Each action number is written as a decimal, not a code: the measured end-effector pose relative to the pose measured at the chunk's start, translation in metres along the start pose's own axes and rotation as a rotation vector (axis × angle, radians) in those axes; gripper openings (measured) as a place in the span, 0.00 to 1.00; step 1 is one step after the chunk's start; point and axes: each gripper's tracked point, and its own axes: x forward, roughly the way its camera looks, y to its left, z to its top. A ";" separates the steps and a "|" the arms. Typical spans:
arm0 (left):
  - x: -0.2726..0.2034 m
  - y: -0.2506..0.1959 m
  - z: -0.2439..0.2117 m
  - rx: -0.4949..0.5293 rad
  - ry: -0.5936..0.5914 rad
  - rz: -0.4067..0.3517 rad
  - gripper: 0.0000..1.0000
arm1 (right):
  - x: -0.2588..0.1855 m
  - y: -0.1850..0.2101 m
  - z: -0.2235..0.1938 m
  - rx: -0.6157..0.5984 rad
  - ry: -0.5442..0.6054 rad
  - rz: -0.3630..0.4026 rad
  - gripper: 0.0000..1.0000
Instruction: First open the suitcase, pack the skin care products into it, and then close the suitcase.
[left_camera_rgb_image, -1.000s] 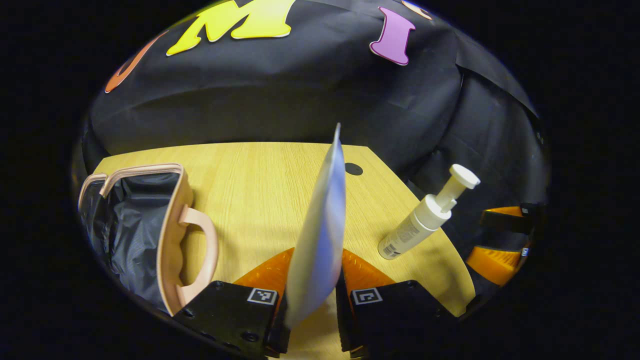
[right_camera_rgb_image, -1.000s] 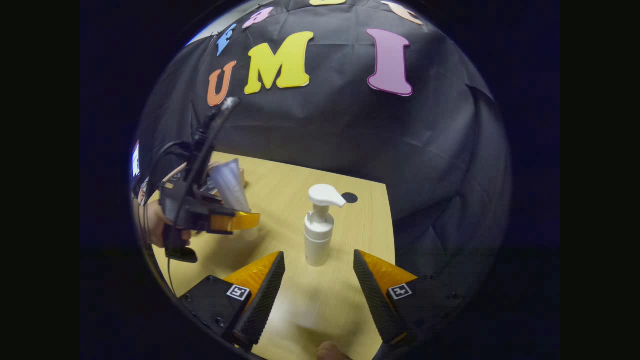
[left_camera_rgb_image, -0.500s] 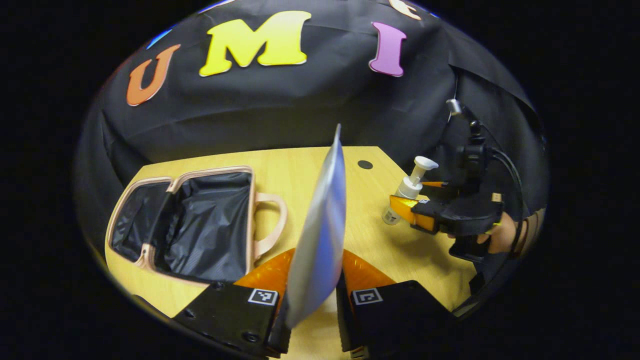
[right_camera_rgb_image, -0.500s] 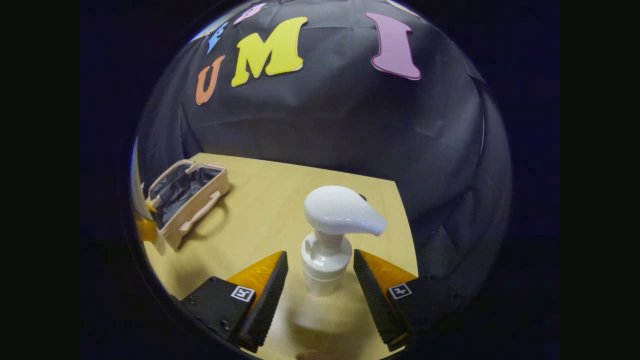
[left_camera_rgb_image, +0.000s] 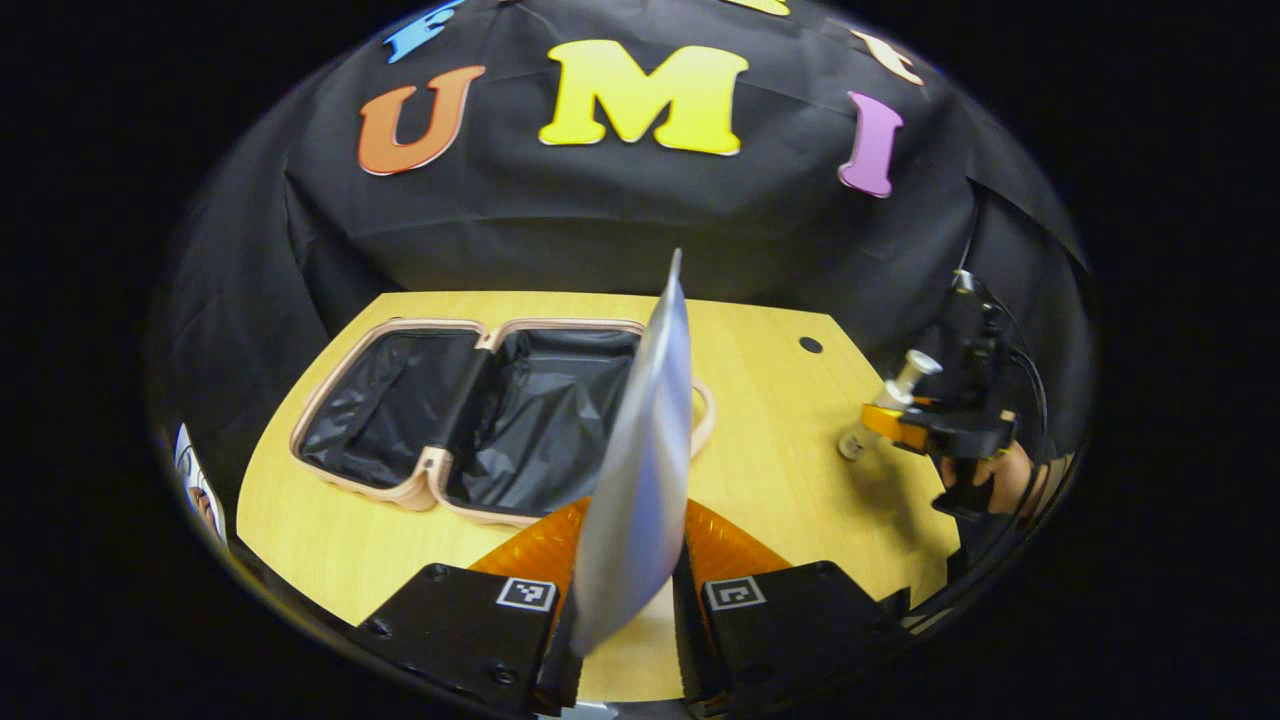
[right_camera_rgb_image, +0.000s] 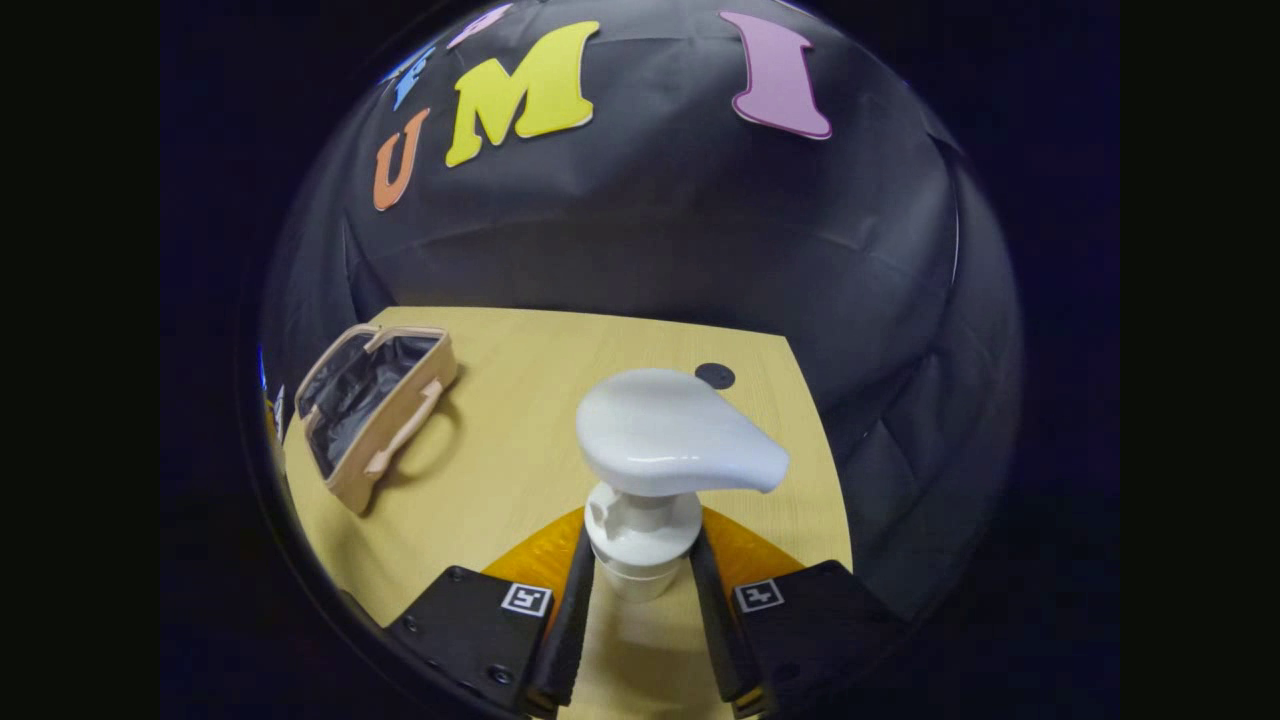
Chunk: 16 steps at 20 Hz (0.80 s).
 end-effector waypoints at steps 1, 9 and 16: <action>0.002 0.017 0.008 0.006 -0.007 0.017 0.40 | -0.014 0.009 0.002 0.014 -0.010 0.004 0.49; 0.083 0.098 0.025 0.075 0.051 0.069 0.40 | -0.098 0.074 -0.011 0.064 -0.011 0.001 0.49; 0.160 0.103 -0.035 0.097 0.355 0.037 0.40 | -0.130 0.093 -0.031 0.098 0.012 -0.046 0.49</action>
